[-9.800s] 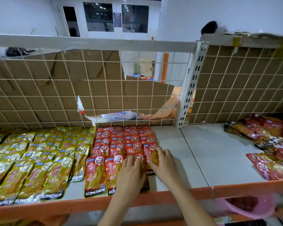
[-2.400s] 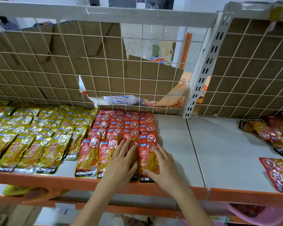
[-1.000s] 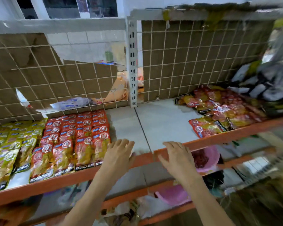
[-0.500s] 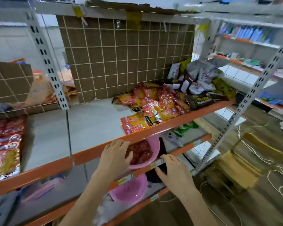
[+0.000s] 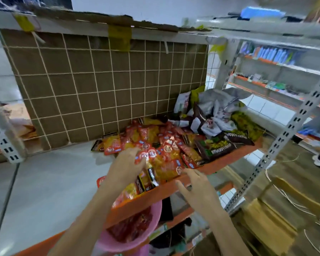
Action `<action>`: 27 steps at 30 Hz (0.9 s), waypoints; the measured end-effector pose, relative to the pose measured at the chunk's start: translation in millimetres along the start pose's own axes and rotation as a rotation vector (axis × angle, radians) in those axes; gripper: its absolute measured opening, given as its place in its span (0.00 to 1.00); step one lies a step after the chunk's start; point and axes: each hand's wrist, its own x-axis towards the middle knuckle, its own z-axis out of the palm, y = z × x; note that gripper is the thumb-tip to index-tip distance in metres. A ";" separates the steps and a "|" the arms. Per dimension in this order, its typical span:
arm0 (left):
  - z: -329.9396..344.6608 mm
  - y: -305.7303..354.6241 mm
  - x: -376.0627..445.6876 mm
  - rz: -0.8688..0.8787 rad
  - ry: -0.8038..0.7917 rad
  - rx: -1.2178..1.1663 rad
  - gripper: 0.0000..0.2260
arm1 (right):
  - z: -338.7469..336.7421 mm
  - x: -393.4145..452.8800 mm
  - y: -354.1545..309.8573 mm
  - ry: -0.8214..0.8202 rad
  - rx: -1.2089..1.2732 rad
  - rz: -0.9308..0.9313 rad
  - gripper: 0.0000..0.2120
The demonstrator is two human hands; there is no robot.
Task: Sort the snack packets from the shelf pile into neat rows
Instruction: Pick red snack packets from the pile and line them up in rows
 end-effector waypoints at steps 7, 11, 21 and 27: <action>16.9 -7.5 92.5 -0.157 0.013 0.058 0.14 | -10.6 115.3 14.2 -0.037 0.056 -0.069 0.16; 31.3 -11.2 127.3 -0.271 -0.015 0.042 0.15 | -1.9 184.1 12.7 -0.072 0.122 -0.167 0.13; 67.8 -8.7 178.6 -0.607 -0.074 0.165 0.15 | 44.9 331.8 -5.6 -0.343 -0.190 -0.332 0.19; 72.2 -23.9 182.7 -0.620 -0.004 0.029 0.15 | 44.3 349.6 -1.1 -0.464 -0.354 -0.341 0.20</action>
